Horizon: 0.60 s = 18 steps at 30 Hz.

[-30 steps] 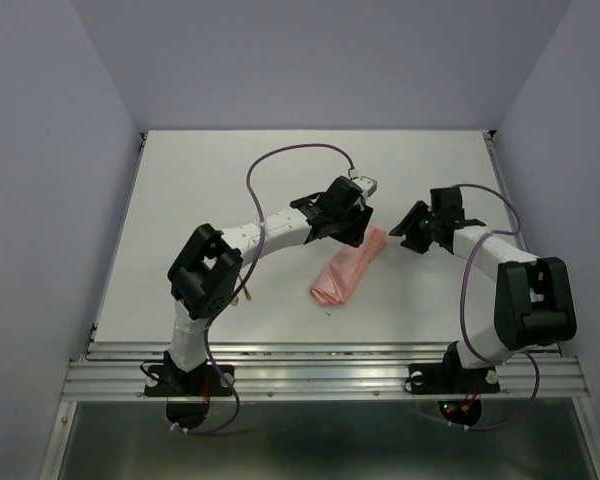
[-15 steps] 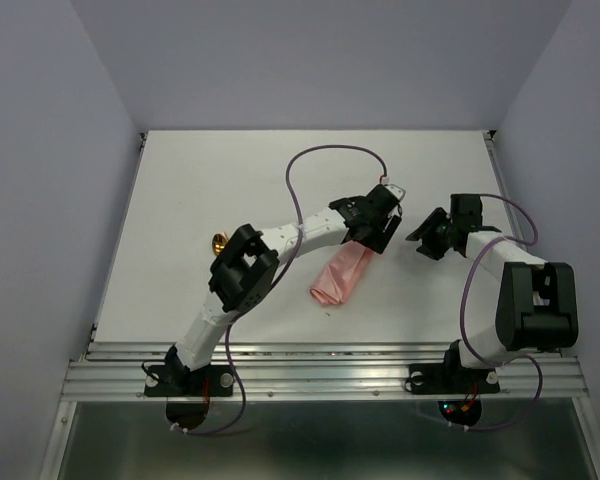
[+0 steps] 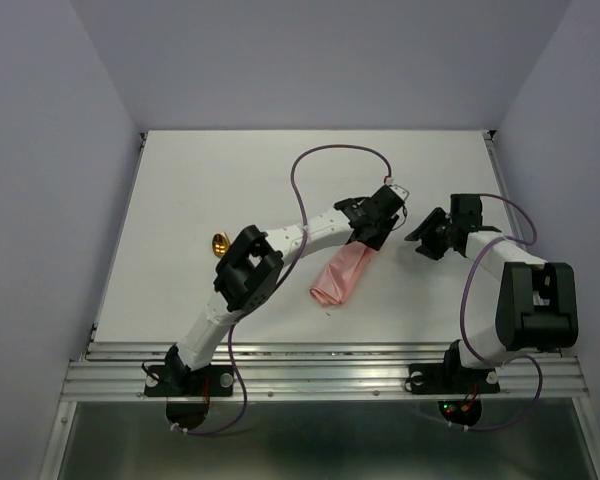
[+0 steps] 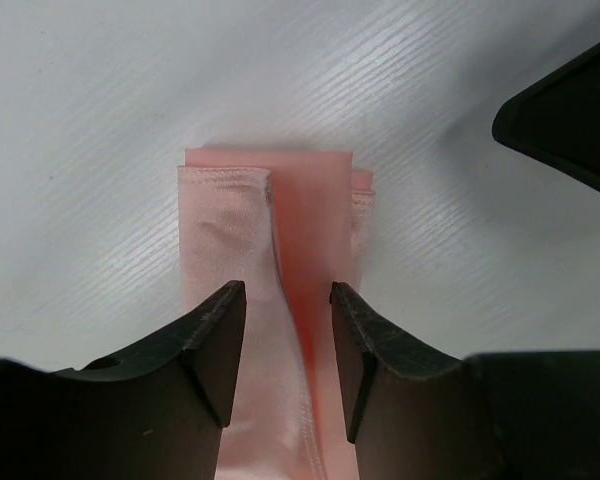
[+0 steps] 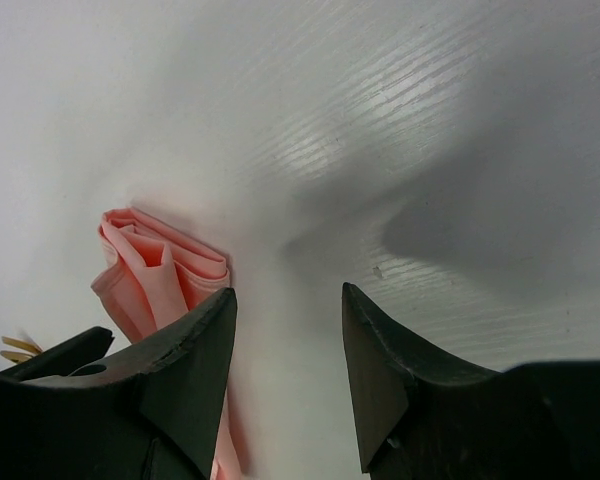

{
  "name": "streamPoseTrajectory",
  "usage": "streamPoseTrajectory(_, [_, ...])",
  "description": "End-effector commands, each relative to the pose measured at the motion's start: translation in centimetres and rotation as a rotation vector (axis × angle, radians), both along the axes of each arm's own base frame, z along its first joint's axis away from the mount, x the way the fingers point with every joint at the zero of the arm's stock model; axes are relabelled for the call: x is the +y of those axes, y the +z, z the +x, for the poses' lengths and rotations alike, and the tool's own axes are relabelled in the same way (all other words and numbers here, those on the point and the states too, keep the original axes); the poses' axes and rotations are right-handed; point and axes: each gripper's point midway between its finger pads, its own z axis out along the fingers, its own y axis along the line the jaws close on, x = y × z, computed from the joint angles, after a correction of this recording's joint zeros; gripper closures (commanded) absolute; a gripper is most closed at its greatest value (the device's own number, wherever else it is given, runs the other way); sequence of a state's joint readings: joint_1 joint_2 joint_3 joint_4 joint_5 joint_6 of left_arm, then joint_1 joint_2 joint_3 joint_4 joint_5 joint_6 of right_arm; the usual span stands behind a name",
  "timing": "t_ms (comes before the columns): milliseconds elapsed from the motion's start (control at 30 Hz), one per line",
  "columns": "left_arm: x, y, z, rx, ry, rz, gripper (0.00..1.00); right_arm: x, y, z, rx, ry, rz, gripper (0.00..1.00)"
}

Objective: Fold the napkin into a case and place the utensils inside
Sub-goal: Pick up the top corner of the smaller rectangle folded napkin from the center of the board.

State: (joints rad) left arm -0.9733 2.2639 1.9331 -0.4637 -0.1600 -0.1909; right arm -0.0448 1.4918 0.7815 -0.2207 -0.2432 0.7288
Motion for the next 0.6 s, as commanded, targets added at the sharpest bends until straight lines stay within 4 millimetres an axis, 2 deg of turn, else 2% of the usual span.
streamPoseTrajectory(0, [-1.0,1.7,0.6,-0.048,-0.002,-0.016,0.5,0.2,0.6,0.0,-0.029,0.028,-0.002,0.48])
streamPoseTrajectory(200, [-1.5,1.4,0.4,-0.034,-0.025,-0.019,0.43,0.2,0.7,-0.1,-0.025,0.049,-0.016,0.48])
streamPoseTrajectory(467, [-2.4,1.4,0.2,-0.032,-0.046,-0.03,0.44,0.3,0.2,-0.2,-0.011,0.049,-0.005,0.48])
streamPoseTrajectory(567, [-2.6,1.3,0.1,-0.035,-0.045,-0.026,0.47,0.3,0.2,-0.2,-0.011,0.051,-0.005,0.48])
